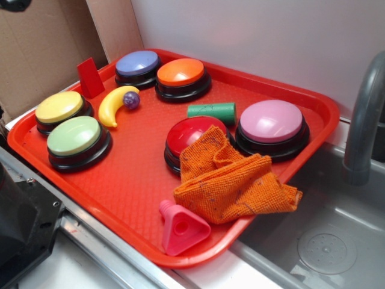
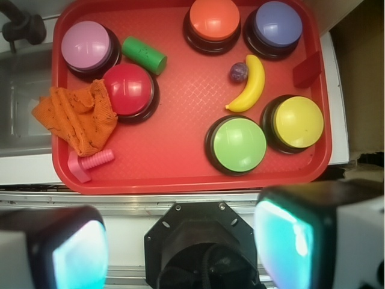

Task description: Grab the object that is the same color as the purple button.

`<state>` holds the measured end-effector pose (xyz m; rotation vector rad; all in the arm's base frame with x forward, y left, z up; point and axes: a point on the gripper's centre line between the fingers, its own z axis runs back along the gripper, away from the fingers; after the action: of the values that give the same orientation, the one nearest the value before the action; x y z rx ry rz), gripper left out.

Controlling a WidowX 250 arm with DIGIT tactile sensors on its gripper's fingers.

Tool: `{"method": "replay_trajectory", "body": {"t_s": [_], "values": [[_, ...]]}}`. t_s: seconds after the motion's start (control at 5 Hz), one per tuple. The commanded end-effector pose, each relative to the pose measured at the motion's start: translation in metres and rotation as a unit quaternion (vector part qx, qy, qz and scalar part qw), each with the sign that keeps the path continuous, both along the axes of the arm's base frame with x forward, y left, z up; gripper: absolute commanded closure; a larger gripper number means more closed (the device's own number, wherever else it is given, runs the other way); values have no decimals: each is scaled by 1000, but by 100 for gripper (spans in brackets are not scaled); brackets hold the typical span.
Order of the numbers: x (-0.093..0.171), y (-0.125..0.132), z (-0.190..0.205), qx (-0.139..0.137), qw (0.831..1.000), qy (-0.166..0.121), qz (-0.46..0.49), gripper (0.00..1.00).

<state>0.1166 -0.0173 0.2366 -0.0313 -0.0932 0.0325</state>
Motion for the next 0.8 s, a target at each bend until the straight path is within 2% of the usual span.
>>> {"method": "replay_trajectory", "body": {"t_s": [0.0, 0.2, 0.4, 0.6], "values": [[0, 0, 0, 0, 1000, 0, 0, 0], [19, 12, -13, -4, 997, -27, -79, 0], [33, 21, -21, 22, 991, -47, -123, 0], [54, 34, -41, 51, 977, -59, -198, 0]]}}
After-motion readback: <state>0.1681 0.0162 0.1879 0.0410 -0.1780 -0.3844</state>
